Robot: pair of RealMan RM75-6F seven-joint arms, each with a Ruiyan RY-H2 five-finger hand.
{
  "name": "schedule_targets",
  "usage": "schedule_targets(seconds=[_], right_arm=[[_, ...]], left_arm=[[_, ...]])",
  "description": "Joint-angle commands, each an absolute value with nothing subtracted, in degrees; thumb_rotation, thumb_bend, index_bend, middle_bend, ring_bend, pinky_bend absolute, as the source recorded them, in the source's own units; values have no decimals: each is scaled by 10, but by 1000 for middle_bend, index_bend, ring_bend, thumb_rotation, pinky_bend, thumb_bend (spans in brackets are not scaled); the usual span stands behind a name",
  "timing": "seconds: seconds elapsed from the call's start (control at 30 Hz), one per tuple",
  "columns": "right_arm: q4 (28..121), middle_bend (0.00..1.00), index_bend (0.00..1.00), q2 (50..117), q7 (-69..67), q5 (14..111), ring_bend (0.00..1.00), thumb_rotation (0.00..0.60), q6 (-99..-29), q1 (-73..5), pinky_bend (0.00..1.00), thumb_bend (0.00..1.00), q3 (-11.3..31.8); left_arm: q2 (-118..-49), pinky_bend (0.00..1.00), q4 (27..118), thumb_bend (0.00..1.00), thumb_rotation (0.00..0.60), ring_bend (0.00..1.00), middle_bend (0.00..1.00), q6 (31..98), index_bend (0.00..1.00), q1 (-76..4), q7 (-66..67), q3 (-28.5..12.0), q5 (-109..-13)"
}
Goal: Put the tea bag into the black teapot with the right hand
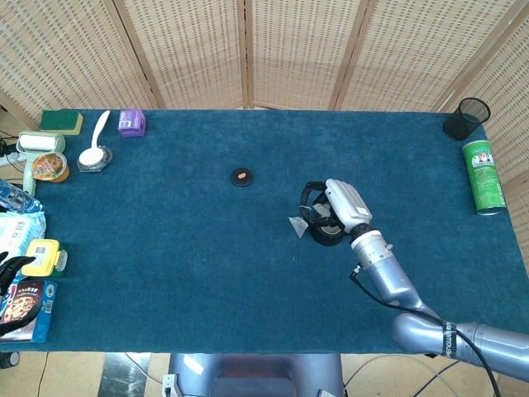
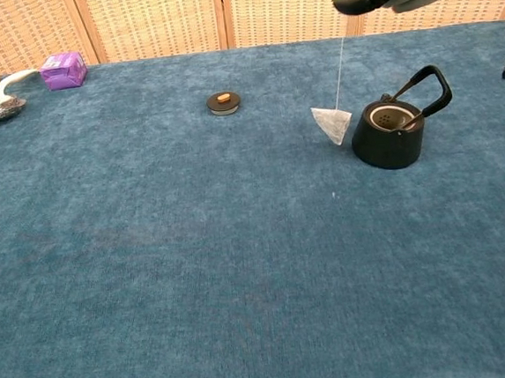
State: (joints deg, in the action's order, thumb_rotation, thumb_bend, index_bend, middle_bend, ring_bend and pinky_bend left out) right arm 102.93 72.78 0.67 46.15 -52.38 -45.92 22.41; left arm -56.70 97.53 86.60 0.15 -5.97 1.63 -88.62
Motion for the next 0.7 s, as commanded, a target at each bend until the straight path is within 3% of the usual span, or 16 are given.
schedule_targets(seconds=[0.03,0.7], right_arm=[[1017,1000,699,717,-1,457,1000,600,-517,-459,1000,486,229],[970,1000,699,665,-79,473,1000,600,-477,-432,1000,478,233]], left_arm=[[-568,127,974,294,600,78,189,864,183,2,-59,16,-884],[-565,127,978,294,600,78,189,856,183,-2,-48,14,-873]])
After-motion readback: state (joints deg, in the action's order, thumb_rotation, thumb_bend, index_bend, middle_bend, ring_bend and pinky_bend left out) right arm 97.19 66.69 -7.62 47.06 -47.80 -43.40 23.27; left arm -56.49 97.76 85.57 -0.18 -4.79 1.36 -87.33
